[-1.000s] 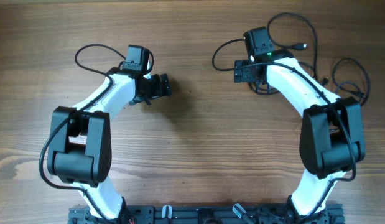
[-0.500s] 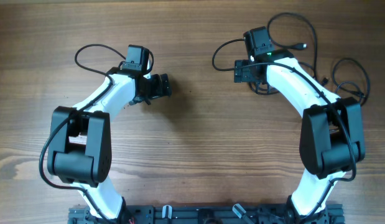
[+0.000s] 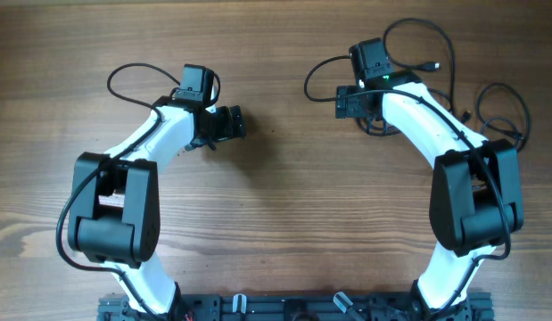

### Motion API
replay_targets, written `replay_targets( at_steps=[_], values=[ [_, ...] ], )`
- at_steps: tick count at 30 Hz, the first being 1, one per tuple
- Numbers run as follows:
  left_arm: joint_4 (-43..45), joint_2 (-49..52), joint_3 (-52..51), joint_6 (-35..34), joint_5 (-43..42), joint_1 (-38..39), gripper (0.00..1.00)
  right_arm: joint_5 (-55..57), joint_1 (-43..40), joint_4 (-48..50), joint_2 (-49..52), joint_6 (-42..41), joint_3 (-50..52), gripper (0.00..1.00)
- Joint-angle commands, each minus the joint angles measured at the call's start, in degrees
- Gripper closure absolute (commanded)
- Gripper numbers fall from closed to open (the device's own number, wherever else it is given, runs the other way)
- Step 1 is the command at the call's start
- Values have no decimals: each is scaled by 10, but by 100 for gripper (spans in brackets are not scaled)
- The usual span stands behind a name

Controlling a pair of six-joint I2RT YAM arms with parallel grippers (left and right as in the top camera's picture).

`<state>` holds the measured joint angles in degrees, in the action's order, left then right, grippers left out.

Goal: Untangle cables

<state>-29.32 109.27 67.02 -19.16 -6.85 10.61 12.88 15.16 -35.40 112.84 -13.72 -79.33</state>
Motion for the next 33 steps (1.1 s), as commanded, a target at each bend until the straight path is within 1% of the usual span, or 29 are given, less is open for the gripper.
replay_targets(
  at_steps=[1,9,12,15,17,23,33],
  values=[
    [0,6,-5,7,7,2,0,-3,0,3,-7,1,-8,0],
    [0,6,-5,7,7,2,0,-4,0,24,-6,1,-8,0],
    [0,6,-5,7,7,2,0,-3,0,24,-28,1,-8,0],
    [0,6,-5,7,7,2,0,-3,0,24,-80,1,-8,0],
    [0,6,-5,7,7,2,0,-3,0,24,-154,0,-8,0],
    [0,6,-5,7,7,2,0,-3,0,23,-294,1,-8,0],
    [0,6,-5,7,7,2,0,-3,0,17,-448,1,-8,0]
  ],
)
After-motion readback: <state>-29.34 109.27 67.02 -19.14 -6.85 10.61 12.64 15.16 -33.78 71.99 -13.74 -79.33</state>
